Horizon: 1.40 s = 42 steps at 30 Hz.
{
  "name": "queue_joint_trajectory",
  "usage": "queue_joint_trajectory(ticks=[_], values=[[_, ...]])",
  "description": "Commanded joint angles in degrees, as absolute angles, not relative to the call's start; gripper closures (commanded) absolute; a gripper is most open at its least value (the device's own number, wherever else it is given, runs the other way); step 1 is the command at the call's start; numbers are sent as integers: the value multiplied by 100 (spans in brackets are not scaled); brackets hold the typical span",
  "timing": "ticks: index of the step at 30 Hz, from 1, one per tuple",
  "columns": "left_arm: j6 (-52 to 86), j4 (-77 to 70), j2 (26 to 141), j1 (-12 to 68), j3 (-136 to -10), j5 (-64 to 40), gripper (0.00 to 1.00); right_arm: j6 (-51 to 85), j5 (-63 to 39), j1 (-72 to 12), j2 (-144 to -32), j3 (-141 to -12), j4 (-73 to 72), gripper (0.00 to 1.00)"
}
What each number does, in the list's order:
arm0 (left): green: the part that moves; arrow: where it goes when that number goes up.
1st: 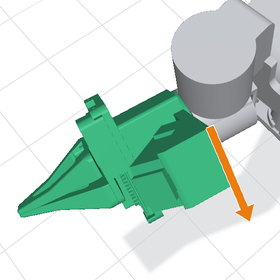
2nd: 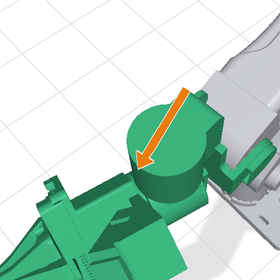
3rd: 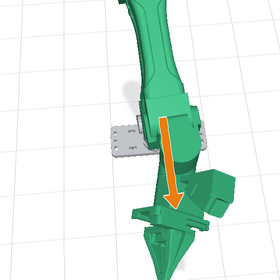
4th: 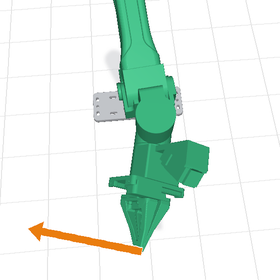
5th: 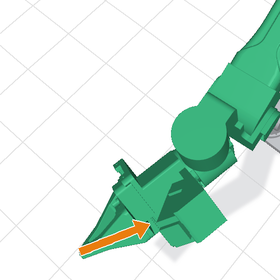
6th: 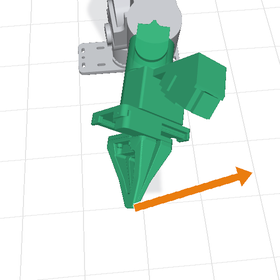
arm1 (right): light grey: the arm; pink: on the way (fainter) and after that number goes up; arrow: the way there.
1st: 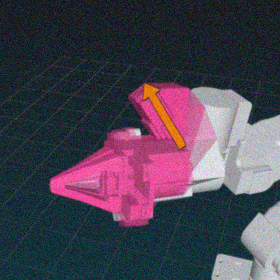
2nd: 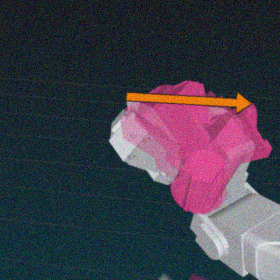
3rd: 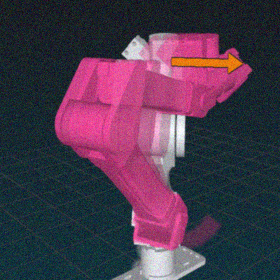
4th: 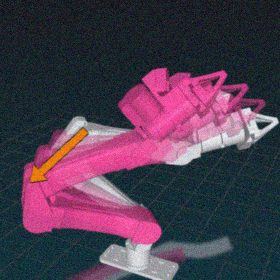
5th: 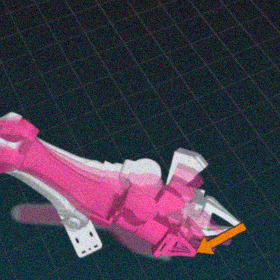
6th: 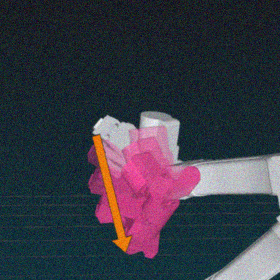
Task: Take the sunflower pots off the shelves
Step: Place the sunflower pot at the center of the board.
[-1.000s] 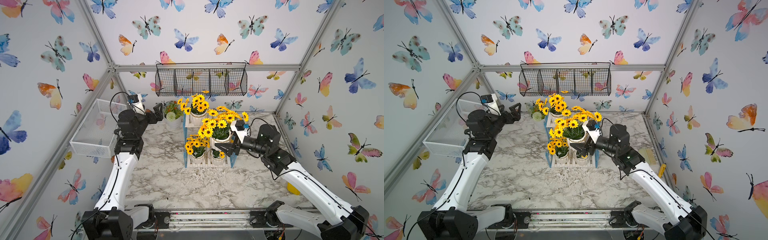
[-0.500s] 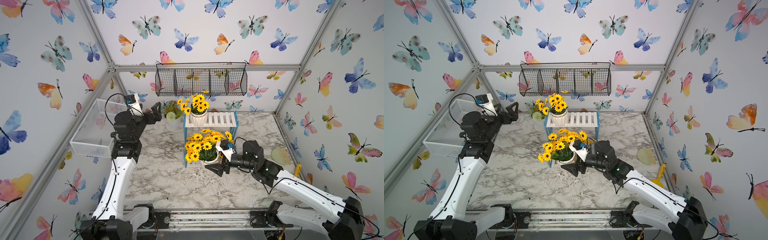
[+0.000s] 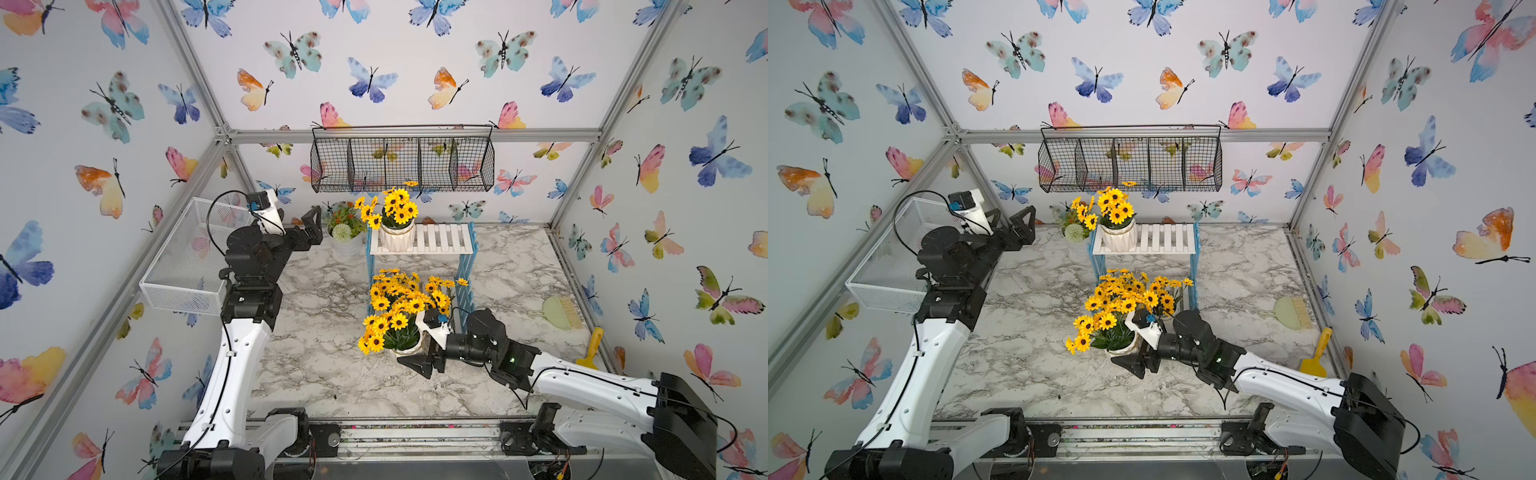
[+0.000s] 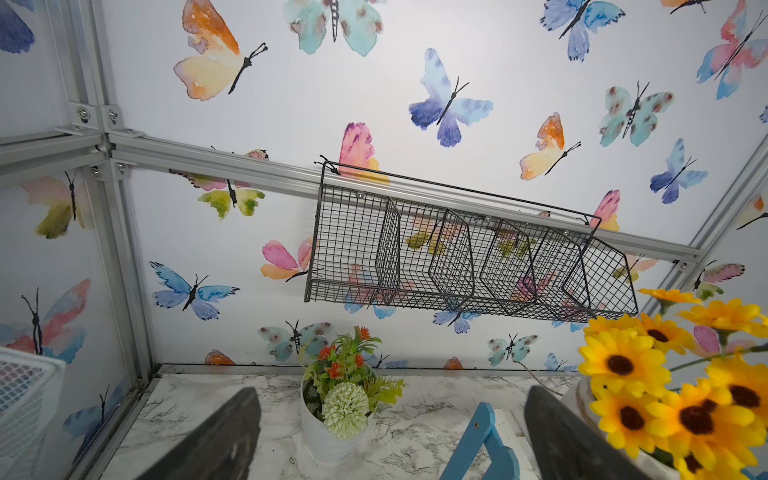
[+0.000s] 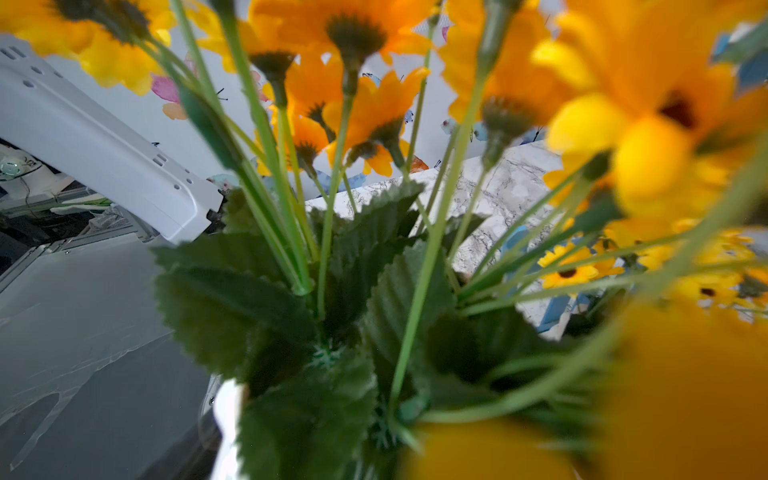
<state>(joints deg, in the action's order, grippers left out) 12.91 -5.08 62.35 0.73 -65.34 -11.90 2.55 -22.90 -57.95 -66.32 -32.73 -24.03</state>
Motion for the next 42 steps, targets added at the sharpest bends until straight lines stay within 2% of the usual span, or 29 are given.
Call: queue_joint_trajectory(ticks=[1, 10, 21, 42], values=[[1222, -449, 6067, 33, -6531, -1160, 2, 365, -2071, -5950, -6759, -3156, -3650, 98], [1222, -387, 5963, 21, -6513, -1117, 2, 598, -1894, -6291, -7538, -2498, -5198, 98], [1222, -342, 5719, 25, -6469, -1047, 2, 725, -1795, -6525, -8653, -2508, -6248, 98], [1283, -559, 5612, 9, -6337, -1151, 2, 817, -1648, -6621, -10083, -3327, -6574, 98]])
